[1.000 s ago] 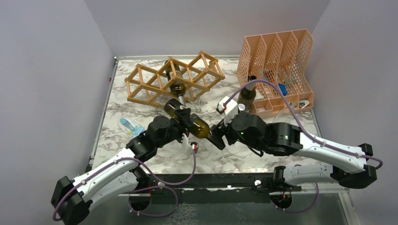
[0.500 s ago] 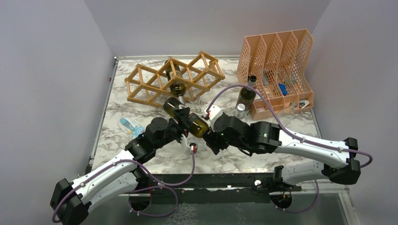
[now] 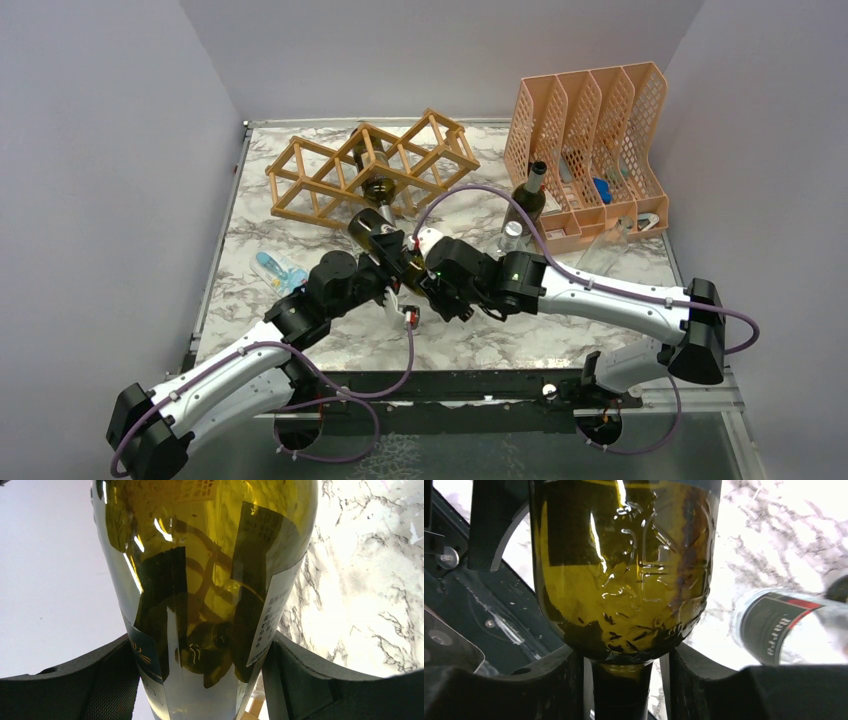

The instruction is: Put the wine bottle on the wine rack

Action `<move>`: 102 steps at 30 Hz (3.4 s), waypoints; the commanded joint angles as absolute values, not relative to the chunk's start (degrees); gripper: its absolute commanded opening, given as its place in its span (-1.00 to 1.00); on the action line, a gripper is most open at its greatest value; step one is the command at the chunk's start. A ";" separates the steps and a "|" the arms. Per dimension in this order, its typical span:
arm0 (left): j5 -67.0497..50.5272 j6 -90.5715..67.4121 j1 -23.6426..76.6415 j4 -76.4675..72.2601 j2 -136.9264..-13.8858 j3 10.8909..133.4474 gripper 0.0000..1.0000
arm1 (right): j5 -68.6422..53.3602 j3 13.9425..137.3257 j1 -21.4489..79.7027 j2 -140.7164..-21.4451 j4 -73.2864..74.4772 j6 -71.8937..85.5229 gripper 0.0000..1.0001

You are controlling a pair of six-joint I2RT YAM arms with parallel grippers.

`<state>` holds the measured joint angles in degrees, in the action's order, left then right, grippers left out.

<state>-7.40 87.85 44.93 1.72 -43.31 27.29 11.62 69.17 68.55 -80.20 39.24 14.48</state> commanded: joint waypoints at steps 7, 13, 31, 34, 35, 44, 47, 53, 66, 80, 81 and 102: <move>-10.59 83.28 44.91 -3.22 -41.95 29.69 -1.00 | 11.38 66.74 66.89 -80.16 34.12 12.83 -0.98; -10.48 81.34 44.91 -3.82 -42.07 28.90 0.97 | 17.62 68.09 66.89 -77.34 33.00 12.09 -0.98; -5.19 46.46 44.91 -6.60 -41.06 39.03 0.98 | 32.16 71.61 65.20 -65.64 33.61 16.55 -0.98; 6.45 27.69 44.91 -6.74 -43.30 45.08 0.98 | 31.47 74.05 61.68 -66.83 35.55 18.45 -0.98; 10.12 22.39 44.91 -4.94 -44.24 47.63 0.98 | 31.25 74.47 60.69 -67.16 35.59 18.87 -0.98; 18.90 -6.07 44.91 12.67 -48.56 59.10 0.98 | 28.60 75.36 56.58 -70.64 37.27 21.21 -0.98; 19.03 -11.90 44.90 21.22 -53.02 64.16 0.98 | 26.96 74.17 56.10 -70.66 38.13 21.72 -0.98; 15.11 -15.68 44.91 23.52 -58.71 66.05 0.98 | 24.18 71.49 55.59 -70.97 39.61 23.89 -0.98; 15.91 -17.60 43.70 26.72 -62.18 67.96 0.98 | 22.91 68.84 55.50 -75.47 42.19 31.28 -0.98; 23.30 -11.43 42.89 29.83 -62.17 72.35 0.98 | 24.62 70.18 54.54 -80.02 38.06 34.63 -0.98; 23.47 -11.43 42.85 30.00 -61.95 72.34 0.98 | 24.41 70.32 54.50 -80.17 37.02 34.55 -0.98; 23.75 -11.34 42.80 31.45 -59.01 72.76 0.98 | 25.56 75.96 50.74 -87.71 30.65 32.10 -0.98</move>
